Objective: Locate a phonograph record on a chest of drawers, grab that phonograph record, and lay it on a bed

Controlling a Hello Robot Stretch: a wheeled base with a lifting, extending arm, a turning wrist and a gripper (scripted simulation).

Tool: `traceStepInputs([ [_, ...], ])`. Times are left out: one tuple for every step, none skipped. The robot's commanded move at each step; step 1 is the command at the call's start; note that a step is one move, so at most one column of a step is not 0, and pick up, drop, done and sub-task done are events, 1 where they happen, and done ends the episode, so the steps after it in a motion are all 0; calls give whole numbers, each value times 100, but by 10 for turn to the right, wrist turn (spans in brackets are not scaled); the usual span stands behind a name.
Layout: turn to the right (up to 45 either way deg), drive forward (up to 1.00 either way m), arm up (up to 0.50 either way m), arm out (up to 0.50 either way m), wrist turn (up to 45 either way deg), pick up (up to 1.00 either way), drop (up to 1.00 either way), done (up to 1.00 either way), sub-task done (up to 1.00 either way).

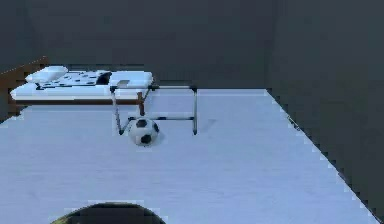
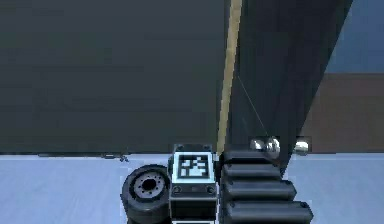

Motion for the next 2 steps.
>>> traceStepInputs([
  [-360, 0, 0, 0, 0, 0, 0, 0, 0],
  [0, 100, 0, 0, 0, 0, 0, 0, 0],
])
